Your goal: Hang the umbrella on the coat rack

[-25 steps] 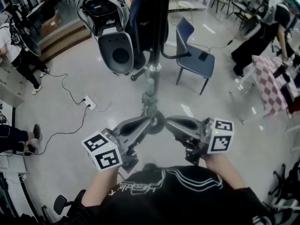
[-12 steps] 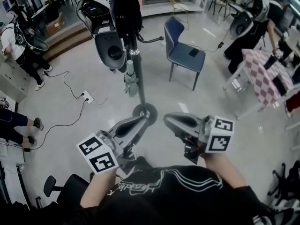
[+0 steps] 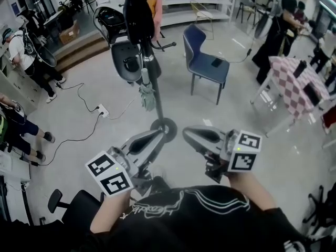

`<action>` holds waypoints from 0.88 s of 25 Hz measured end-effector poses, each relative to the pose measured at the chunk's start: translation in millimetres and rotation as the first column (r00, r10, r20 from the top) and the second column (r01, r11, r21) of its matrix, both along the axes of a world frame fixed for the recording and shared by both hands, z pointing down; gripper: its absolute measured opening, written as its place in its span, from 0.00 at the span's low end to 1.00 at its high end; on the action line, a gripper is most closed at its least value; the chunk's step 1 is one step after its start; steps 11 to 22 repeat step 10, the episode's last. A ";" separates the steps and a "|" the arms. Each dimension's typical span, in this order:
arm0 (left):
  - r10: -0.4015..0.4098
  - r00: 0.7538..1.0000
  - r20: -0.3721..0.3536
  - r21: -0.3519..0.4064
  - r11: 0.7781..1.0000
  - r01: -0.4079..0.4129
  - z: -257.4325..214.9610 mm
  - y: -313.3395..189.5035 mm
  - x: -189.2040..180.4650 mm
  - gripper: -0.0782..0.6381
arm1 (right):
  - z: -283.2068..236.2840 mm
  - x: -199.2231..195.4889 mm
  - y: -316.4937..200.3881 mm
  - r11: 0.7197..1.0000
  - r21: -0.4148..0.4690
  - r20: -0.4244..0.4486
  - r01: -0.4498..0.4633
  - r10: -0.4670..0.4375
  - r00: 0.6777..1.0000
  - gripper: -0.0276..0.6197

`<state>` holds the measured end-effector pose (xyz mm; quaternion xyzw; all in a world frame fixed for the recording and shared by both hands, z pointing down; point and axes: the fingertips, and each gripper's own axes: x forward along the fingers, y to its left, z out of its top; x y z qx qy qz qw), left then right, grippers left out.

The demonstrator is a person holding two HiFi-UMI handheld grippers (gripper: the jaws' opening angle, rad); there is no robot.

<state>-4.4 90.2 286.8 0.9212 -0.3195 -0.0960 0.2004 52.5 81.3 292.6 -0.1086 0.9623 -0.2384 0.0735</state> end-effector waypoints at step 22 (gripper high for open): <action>0.012 0.999 0.035 0.018 1.000 -0.013 0.2 14.9 23.5 0.11 | -1.8 18.5 15.7 1.000 0.026 0.012 -0.008 0.007 1.000 0.06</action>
